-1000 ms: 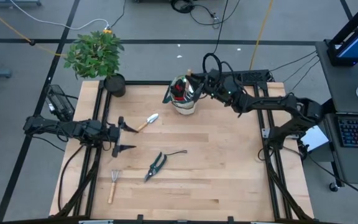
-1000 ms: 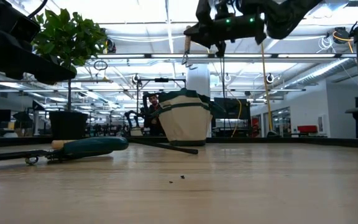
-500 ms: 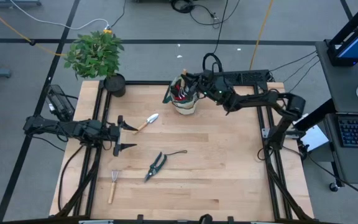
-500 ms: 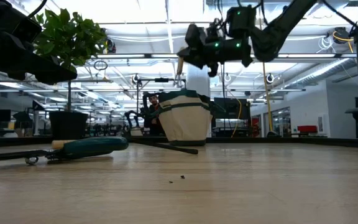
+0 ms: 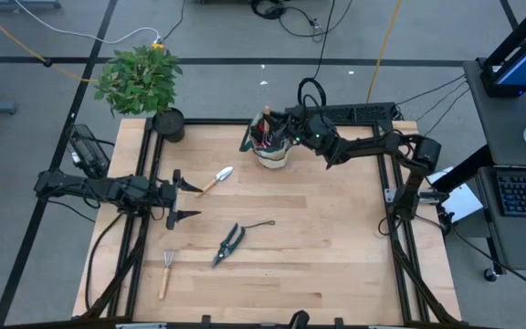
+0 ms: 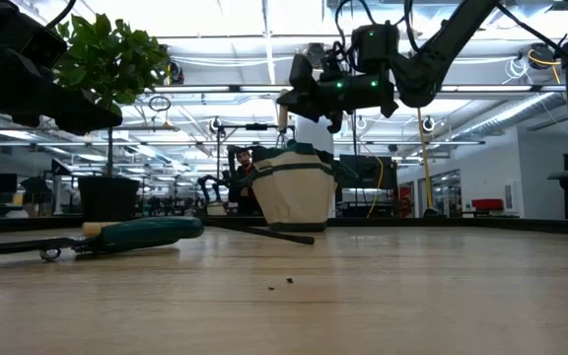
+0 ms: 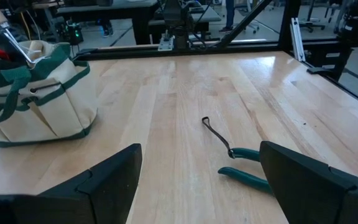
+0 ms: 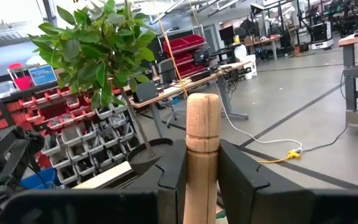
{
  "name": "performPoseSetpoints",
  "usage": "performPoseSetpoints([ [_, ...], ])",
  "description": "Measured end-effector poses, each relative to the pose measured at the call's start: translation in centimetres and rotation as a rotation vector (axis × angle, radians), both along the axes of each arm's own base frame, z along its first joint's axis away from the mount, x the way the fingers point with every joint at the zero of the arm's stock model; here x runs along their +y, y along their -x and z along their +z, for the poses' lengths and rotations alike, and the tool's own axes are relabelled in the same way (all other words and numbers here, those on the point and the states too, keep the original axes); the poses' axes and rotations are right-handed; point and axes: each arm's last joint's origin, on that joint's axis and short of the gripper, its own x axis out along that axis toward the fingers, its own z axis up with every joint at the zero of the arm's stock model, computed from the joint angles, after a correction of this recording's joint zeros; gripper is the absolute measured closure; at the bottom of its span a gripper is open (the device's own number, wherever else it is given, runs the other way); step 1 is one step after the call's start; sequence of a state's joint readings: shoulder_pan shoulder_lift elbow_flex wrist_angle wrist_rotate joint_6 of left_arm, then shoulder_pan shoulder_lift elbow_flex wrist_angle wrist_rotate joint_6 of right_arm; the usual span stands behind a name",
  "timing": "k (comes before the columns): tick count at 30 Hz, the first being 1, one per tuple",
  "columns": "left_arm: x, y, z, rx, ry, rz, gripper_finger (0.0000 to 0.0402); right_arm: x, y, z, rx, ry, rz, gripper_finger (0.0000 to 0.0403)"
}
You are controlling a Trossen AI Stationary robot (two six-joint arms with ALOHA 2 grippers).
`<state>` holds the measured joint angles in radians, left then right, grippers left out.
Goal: Pick & Place Garden tools in Gardening bag
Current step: Put the right brown hand rake into the brown gardening bag
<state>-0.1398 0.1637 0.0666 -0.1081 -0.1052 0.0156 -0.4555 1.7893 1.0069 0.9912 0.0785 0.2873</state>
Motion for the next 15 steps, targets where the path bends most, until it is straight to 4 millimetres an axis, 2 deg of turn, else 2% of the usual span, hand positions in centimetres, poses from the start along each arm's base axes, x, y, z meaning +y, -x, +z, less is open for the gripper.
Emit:
performPoseSetpoints([
  [9,0.0,0.0,0.0,0.0,-0.005,-0.001,0.0069,-1.0,0.6,0.3,-0.053,-0.024,-0.073,0.0344],
  [15,0.0,0.0,0.0,0.0,-0.005,-0.001,0.0069,-1.4,0.7,-0.3,0.017,-0.032,-0.087,0.0344],
])
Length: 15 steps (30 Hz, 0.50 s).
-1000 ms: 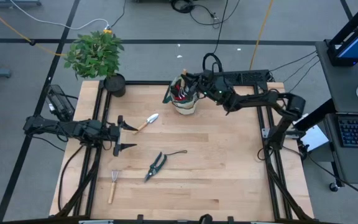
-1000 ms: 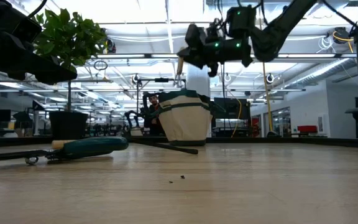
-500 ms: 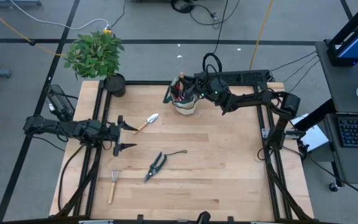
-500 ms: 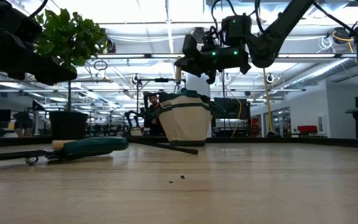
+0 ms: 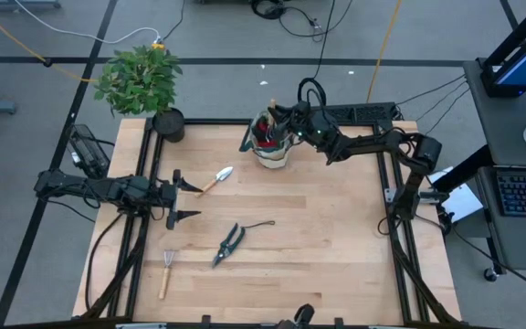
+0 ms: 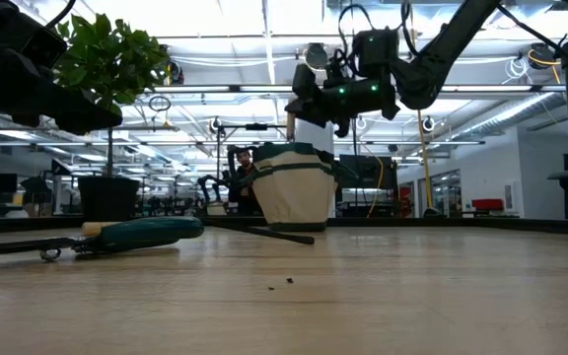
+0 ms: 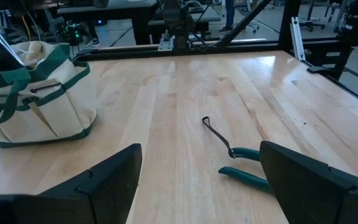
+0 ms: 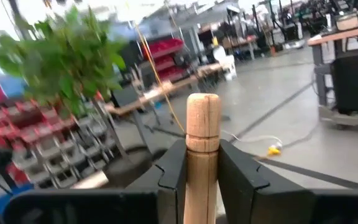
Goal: Pick & Place Garden tools in Gardening bag
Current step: Put the right brown hand rake into the brown gardening bag
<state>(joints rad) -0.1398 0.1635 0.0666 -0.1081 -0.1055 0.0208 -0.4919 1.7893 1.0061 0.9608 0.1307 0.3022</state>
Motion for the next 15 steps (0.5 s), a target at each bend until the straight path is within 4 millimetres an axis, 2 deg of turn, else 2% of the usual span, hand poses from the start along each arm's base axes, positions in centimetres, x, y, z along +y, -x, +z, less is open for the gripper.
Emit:
performPoseSetpoints([
  [6,0.0,0.0,0.0,0.0,0.0,0.0,0.0069,0.4,-0.3,-0.9,0.123,0.015,0.01,0.0344],
  [15,0.0,0.0,0.0,0.001,-0.001,0.0,0.0068,2.1,-1.1,-1.1,0.208,0.114,0.055,0.0344],
])
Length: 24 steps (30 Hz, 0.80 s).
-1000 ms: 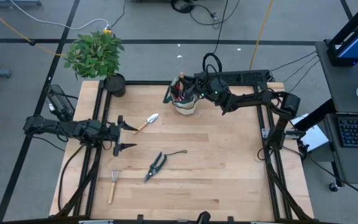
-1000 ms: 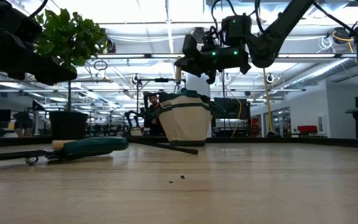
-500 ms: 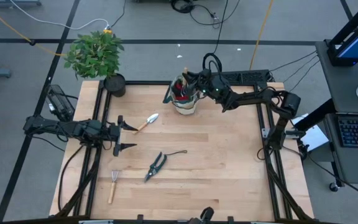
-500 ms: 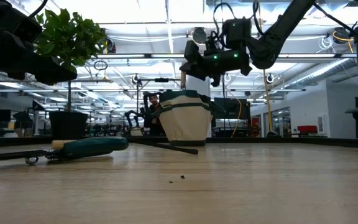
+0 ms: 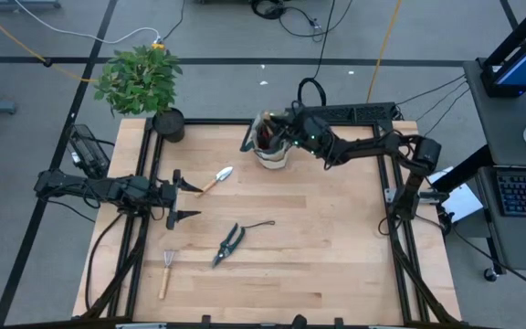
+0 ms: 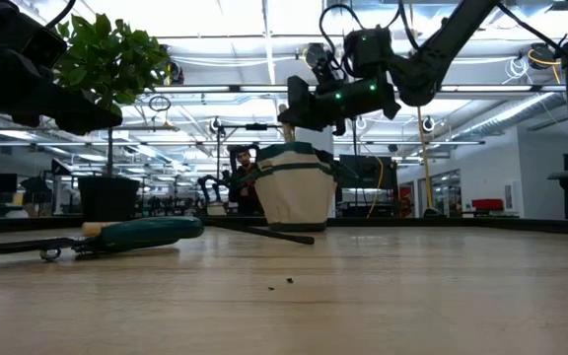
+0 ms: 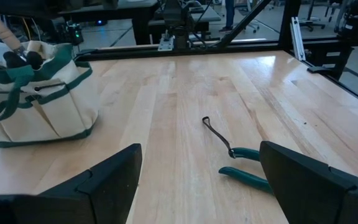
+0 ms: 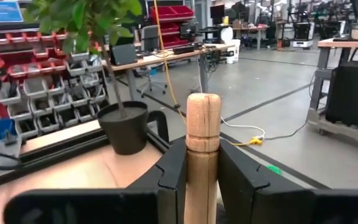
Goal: Pick & Place Garden tools in Gardening bag
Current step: Put the right brown hand rake into the brown gardening bag
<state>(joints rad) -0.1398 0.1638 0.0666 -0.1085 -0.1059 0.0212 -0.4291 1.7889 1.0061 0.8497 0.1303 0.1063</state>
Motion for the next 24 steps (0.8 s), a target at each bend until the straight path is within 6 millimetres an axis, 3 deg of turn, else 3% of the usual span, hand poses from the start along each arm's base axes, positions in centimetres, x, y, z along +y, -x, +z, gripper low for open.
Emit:
performPoseSetpoints([
  [9,0.0,0.0,0.0,0.0,0.0,0.0,0.0069,1.8,-0.8,0.5,-0.004,0.088,0.029,0.0344],
  [24,0.0,0.0,-0.2,0.017,-0.003,0.0,0.0068,0.7,-0.3,0.2,0.118,0.224,-0.006,0.0344],
])
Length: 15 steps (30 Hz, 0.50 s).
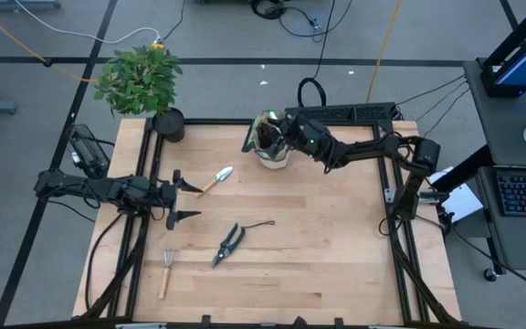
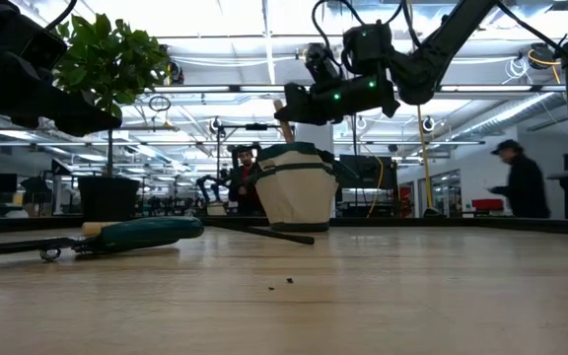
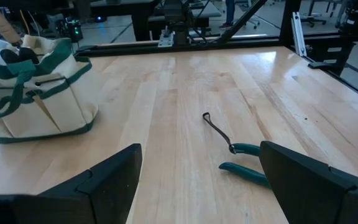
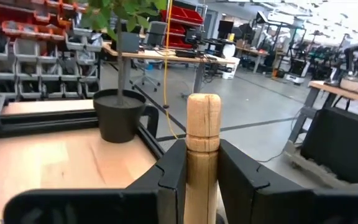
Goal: Pick & Place Garden tools in Gardening bag
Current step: Put the right brown hand rake into the brown gardening bag
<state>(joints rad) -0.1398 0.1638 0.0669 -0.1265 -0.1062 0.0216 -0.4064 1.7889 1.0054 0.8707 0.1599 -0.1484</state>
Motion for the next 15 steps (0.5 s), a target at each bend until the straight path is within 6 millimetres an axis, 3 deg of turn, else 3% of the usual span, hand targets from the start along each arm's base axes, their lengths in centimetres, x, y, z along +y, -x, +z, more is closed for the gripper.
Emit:
performPoseSetpoints([
  [15,0.0,0.0,0.0,0.001,-0.025,-0.006,0.0069,-0.5,0.3,-1.3,0.048,-0.111,-0.03,0.0344],
])
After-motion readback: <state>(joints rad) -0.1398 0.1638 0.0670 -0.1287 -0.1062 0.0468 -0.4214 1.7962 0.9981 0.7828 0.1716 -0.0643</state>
